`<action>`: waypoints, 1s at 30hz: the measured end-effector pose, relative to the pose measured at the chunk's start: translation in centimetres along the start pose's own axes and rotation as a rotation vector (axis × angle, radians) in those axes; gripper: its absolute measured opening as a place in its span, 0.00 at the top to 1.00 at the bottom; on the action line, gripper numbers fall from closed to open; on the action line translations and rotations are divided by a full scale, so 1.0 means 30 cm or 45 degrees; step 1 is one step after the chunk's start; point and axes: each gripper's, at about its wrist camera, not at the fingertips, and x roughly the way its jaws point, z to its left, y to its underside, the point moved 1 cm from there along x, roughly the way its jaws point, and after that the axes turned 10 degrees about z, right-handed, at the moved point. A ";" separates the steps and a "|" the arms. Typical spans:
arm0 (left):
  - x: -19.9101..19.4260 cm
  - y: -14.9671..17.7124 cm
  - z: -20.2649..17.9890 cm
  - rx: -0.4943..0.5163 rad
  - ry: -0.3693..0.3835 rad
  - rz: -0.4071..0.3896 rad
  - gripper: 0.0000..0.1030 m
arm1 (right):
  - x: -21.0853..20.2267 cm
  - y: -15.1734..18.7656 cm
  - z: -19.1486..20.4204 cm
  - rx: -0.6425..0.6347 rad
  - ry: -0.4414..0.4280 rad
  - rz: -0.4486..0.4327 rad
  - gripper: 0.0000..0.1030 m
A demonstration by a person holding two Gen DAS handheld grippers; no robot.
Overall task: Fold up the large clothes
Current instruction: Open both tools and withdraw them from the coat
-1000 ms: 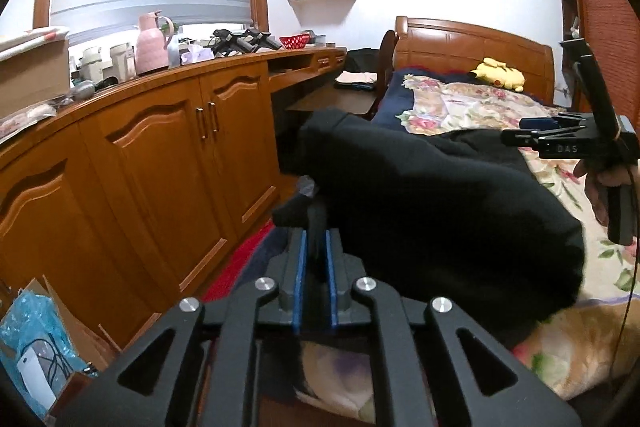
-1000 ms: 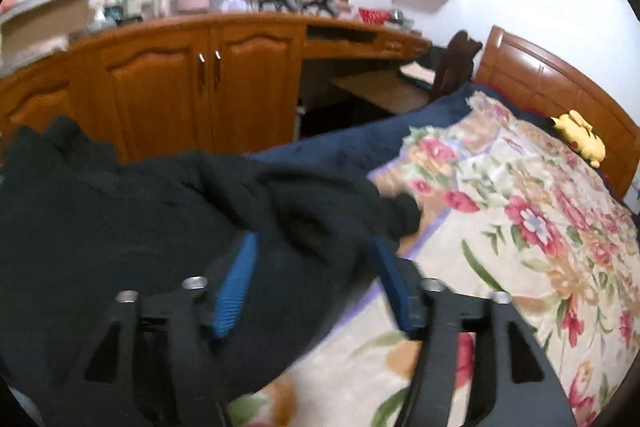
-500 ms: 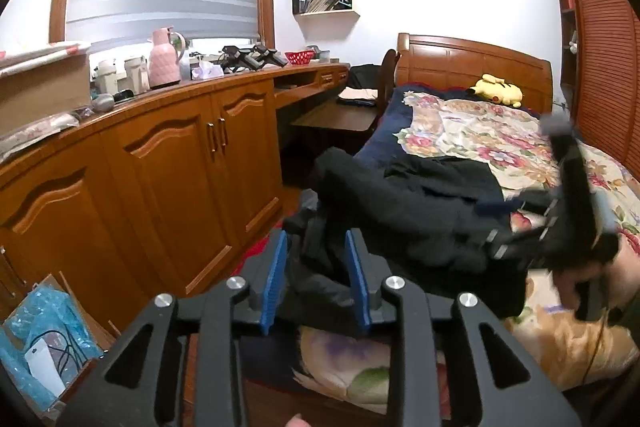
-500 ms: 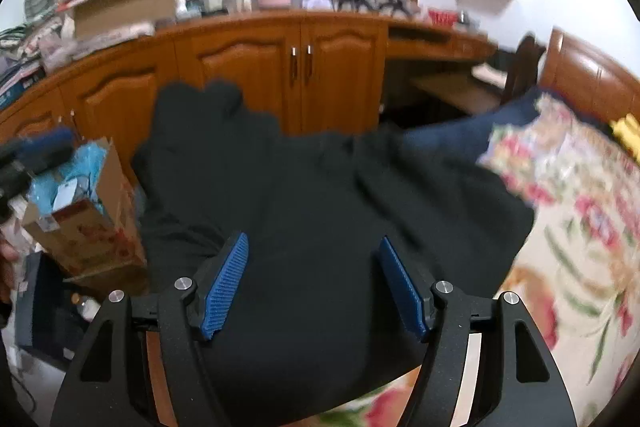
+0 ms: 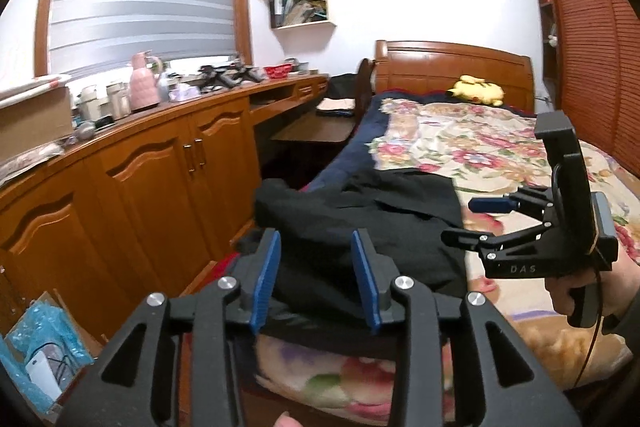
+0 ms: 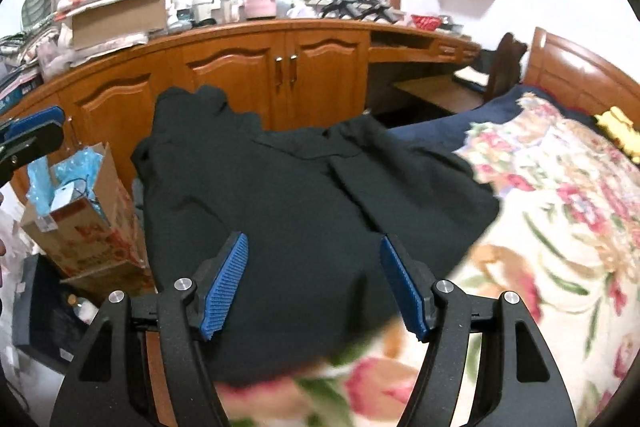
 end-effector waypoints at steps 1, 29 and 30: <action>0.002 -0.002 -0.023 0.011 0.010 0.001 0.65 | -0.029 0.016 -0.019 0.003 0.026 -0.008 0.32; 0.093 -0.048 -0.923 0.216 0.388 0.041 0.64 | -0.652 0.634 -0.597 0.392 0.474 -0.128 0.24; 0.101 -0.044 -0.949 0.224 0.389 0.045 0.64 | -0.675 0.678 -0.621 0.420 0.493 -0.130 0.25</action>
